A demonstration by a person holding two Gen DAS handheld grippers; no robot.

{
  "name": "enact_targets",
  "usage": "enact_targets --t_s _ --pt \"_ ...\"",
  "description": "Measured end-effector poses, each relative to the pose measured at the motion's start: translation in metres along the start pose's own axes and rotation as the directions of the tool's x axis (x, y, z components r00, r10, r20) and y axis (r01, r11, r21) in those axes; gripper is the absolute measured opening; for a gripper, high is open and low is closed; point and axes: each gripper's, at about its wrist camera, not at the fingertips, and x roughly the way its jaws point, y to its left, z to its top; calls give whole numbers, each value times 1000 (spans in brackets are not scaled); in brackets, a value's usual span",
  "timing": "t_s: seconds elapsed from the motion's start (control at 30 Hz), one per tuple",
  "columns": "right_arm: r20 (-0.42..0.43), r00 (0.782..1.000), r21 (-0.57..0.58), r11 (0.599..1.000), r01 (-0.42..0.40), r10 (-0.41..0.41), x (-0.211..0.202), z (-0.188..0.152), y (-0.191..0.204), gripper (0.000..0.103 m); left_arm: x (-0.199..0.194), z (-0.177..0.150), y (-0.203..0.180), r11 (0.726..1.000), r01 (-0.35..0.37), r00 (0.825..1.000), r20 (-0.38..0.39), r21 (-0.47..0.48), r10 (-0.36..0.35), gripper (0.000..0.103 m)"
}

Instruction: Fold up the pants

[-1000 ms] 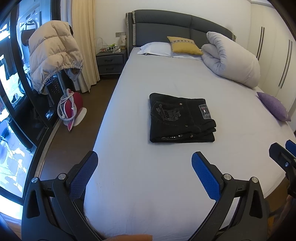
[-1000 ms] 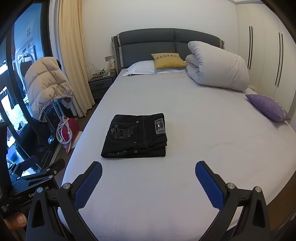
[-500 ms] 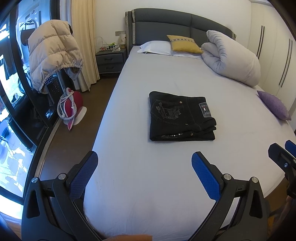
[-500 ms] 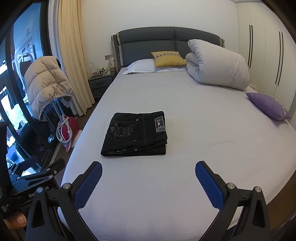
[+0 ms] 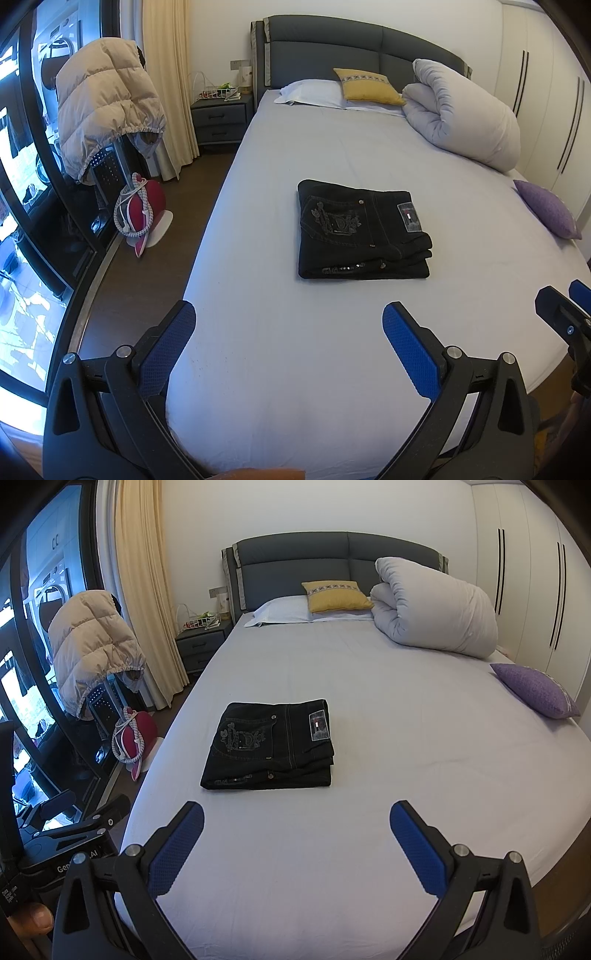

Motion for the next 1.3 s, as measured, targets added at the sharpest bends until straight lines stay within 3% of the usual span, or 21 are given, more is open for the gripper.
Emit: enact_targets --t_s 1.3 --pt "-12 1000 -3 1000 -3 3 4 -7 -2 103 3 -5 -1 1000 6 1000 -12 -4 -6 103"
